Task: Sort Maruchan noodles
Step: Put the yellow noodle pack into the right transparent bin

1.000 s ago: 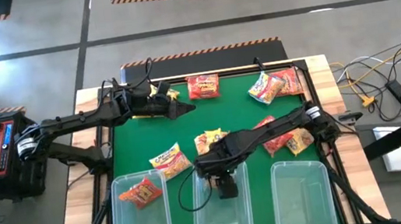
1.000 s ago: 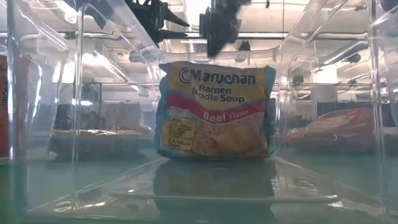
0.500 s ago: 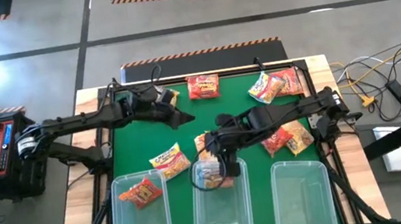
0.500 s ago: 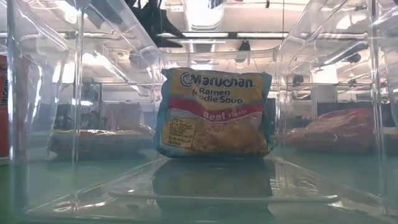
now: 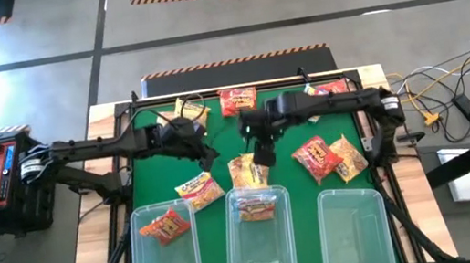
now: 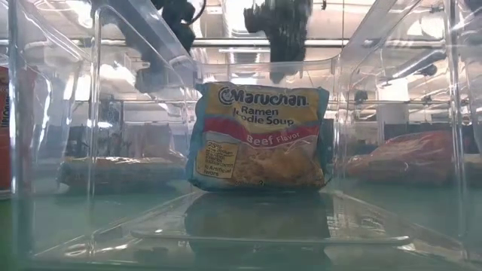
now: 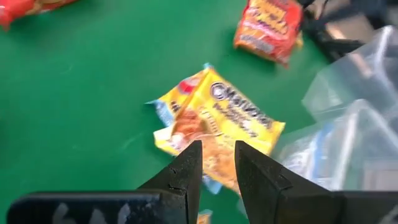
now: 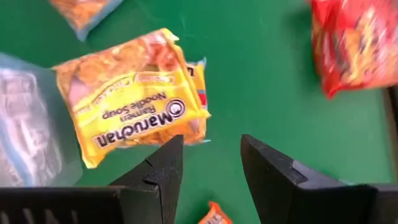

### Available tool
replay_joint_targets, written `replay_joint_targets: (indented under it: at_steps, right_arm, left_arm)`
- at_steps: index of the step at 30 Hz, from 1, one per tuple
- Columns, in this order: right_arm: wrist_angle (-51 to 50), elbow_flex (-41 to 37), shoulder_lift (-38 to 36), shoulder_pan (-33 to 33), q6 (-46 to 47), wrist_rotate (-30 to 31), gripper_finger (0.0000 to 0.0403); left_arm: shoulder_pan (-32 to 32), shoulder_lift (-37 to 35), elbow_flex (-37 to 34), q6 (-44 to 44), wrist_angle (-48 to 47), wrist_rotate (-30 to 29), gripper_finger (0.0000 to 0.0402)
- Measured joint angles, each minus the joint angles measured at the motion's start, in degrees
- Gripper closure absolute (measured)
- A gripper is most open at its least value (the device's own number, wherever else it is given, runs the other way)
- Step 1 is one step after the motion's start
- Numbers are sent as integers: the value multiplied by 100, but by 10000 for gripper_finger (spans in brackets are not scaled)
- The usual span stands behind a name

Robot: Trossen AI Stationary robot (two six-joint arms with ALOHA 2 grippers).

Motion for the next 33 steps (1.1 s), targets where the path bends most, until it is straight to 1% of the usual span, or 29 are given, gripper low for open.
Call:
replay_joint_targets:
  at_steps: [2,5,8,12,16,20,25,28,33]
  right_arm:
    - [495,-417,-131,-262,256,-547,253]
    - [1334,-1103,-326,-467,710,-1261,253]
    - [1925,-1777,-551,-505,1103,-1483,251]
    - [2548,-2505,-872,-507,1461,-1831,246]
    - [3546,-3188,-1285,-582,1729,-2235,237]
    - [4382,-3893,-1570,-840,2071,-2590,225]
    - [5326,-4652,-1740,-1073,2644,-3060,207]
    - [5678,-4920,-1764,-1141,2853,-3197,199]
    - [5792,-5134,-1812,-1170,2842,-3428,192]
  left_arm:
    - [4,0,-123,4,35,-21,325]
    - [2,0,-469,1,425,-20,325]
    - [2,3,-1028,-381,1160,89,325]
    - [2,121,-1735,-1130,2333,293,325]
    - [-1,362,-2068,-1748,3176,299,327]
    - [-47,719,-1969,-1990,3376,330,328]
    - [-68,1256,-1433,-2032,3394,411,328]
    - [-70,1547,-1074,-1908,3385,660,328]
    - [-70,1947,-746,-1832,3115,1193,328]
